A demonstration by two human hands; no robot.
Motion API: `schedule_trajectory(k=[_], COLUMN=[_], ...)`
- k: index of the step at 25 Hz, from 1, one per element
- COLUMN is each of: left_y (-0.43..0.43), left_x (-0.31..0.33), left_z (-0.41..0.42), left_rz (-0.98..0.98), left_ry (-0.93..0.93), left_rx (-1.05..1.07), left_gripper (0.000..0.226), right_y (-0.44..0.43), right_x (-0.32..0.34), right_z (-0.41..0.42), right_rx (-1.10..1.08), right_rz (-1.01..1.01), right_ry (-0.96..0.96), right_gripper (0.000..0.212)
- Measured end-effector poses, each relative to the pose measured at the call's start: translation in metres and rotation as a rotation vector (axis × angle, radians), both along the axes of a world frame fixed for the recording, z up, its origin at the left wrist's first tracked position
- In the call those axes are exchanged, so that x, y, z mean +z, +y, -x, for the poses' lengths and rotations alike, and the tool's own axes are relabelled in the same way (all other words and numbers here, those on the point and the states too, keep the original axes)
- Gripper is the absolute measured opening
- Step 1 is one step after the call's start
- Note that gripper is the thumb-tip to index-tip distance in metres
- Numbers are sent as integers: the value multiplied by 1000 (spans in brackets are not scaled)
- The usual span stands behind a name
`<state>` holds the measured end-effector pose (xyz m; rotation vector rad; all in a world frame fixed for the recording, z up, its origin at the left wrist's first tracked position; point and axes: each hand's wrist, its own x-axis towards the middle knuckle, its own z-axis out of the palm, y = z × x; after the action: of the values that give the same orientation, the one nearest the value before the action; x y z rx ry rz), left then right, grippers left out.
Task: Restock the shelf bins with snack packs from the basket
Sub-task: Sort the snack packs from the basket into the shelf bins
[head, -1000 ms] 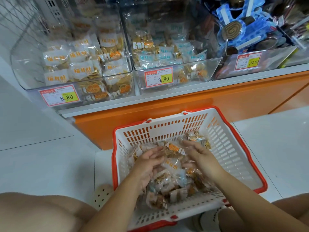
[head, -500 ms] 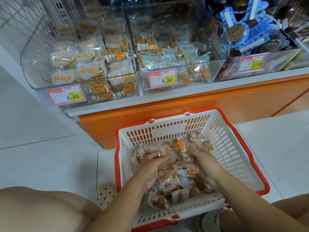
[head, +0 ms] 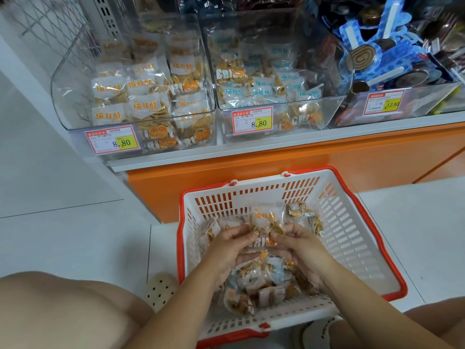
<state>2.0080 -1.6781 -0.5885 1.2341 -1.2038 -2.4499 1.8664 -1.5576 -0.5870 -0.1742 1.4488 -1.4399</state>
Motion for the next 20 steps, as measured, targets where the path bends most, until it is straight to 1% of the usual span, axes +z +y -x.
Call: schedule_trajectory(k=[4,6,8,12,14,16,18,20], left_y=[-1,-2,-4,-22,-39,-58,-80,-106], left_x=[-1,2,10,54,87,124,159,188], left_z=[-1,-2,-4,-11,-16,-22,-30,-47], left_rz=[56,86,138,333,445,564,789,1084], left_ry=[-36,-38,-41,-16,23,69,46,-55], left_rx=[-5,-5,-22,-69,-61,-45,-15,80], left_gripper=[25,22,20,20,20,21,22,23], right_y=[-1,-2,-5,-25,-45,-70,-98,-132], right_x=[1,5,17,72,112,159,205,246], right_z=[-1,-2,-1,12,18,18,13,8], right_rx=[29,56,87,107,185,291,353,341], right_rz=[-27,-23,-14,-13,13,25,49,76], right_ry=[24,26,98,491,650,770,902,1074], right_gripper=[26,29,34,32,25,16,13,11])
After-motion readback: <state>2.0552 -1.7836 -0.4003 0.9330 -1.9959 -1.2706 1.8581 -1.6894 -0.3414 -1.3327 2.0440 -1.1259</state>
